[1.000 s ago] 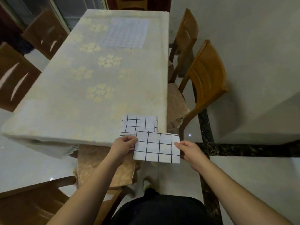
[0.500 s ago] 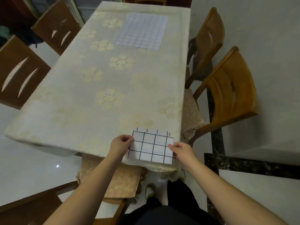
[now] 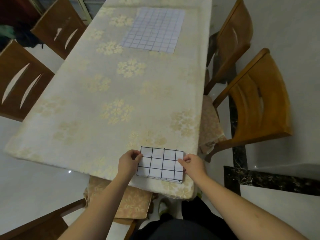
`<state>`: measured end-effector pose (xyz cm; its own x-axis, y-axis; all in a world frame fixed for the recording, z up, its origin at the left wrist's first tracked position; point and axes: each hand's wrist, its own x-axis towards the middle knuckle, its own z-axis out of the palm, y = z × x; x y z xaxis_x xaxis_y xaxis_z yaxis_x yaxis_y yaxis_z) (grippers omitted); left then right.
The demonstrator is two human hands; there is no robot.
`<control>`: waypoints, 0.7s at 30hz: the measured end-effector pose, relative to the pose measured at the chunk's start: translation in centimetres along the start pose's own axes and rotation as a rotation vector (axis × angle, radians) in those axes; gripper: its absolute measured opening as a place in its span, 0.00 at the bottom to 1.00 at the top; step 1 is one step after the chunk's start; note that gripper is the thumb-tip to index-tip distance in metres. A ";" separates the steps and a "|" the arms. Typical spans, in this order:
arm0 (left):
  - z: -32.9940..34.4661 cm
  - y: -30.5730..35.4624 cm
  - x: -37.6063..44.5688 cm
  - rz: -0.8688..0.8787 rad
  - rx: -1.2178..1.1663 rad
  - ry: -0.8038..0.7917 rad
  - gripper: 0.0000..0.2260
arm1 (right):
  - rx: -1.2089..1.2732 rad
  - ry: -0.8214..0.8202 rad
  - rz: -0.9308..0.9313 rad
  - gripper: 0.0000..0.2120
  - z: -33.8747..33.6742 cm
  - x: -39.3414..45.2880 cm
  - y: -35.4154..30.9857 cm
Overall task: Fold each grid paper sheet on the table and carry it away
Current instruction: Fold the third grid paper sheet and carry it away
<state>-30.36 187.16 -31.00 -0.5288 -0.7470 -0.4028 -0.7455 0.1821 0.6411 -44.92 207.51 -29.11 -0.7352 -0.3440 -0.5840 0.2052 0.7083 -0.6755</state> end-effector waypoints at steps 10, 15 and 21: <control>-0.2 -0.5 0.1 0.067 0.041 -0.036 0.05 | -0.140 0.021 -0.003 0.10 0.2 -0.3 0.1; -0.3 -0.6 0.2 0.099 0.030 -0.051 0.07 | -0.134 0.033 -0.027 0.10 0.4 -0.4 0.3; -0.5 0.1 -1.4 0.379 0.204 0.284 0.07 | -0.375 0.208 -0.093 0.15 0.4 -1.9 0.3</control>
<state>-29.49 187.90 -30.00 -0.6670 -0.7437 0.0447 -0.6020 0.5734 0.5558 -43.20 208.09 -28.35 -0.8618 -0.3130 -0.3992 -0.0888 0.8679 -0.4887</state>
